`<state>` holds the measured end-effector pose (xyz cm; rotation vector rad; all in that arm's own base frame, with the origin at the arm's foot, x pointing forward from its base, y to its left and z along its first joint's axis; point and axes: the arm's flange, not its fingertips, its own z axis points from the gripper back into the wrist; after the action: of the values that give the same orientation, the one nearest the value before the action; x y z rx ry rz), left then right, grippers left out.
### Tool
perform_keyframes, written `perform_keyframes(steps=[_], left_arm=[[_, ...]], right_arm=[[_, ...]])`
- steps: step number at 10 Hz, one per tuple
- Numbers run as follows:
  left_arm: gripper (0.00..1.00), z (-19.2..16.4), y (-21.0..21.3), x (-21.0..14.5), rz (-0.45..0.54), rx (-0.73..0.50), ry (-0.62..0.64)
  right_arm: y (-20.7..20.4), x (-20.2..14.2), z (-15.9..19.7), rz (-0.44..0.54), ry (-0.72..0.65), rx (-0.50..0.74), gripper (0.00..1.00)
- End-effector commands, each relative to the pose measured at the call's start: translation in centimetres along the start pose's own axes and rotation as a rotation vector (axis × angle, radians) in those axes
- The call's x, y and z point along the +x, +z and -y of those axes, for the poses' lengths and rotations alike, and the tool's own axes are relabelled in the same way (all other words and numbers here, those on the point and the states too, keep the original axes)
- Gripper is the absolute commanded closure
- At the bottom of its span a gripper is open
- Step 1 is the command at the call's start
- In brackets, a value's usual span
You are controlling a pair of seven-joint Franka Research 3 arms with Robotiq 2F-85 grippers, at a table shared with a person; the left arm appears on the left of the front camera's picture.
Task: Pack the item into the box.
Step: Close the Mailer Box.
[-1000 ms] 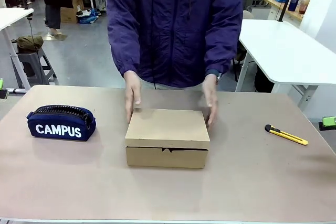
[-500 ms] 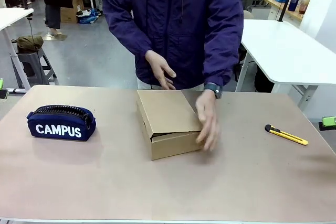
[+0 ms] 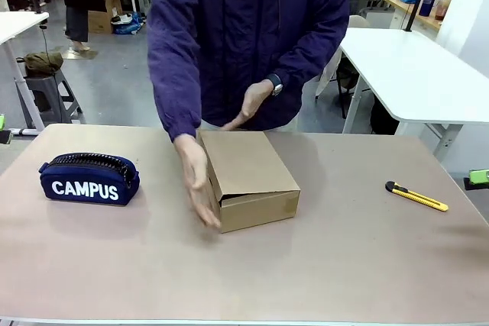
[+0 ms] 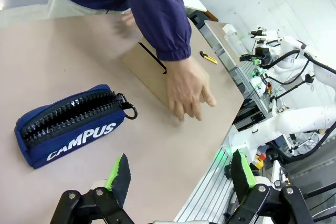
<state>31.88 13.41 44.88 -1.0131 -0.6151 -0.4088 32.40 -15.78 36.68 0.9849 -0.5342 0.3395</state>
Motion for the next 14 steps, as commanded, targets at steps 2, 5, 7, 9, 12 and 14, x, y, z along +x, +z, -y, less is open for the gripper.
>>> perform_keyframes(steps=[2, 5, 7, 9, 12, 14], left_arm=[[0.00, 0.24, 0.25, -0.06, 0.018, -0.016, 0.001], [0.00, 0.24, 0.25, -0.06, 0.018, -0.016, 0.001], [0.00, 0.24, 0.25, -0.06, 0.018, -0.016, 0.001], [0.00, 0.24, 0.25, -0.06, 0.018, -0.016, 0.001], [0.00, 0.24, 0.25, -0.06, 0.018, -0.016, 0.001], [0.00, 0.24, 0.25, -0.06, 0.018, -0.016, 0.001]], right_arm=[[0.09, -0.27, -0.21, 0.006, -0.001, -0.002, 0.00], [0.09, -0.27, -0.21, 0.006, -0.001, -0.002, 0.00], [0.09, -0.27, -0.21, 0.006, -0.001, -0.002, 0.00], [0.09, -0.27, -0.21, 0.006, -0.001, -0.002, 0.00], [0.09, -0.27, -0.21, 0.006, -0.001, -0.002, 0.00], [0.09, -0.27, -0.21, 0.006, -0.001, -0.002, 0.00]])
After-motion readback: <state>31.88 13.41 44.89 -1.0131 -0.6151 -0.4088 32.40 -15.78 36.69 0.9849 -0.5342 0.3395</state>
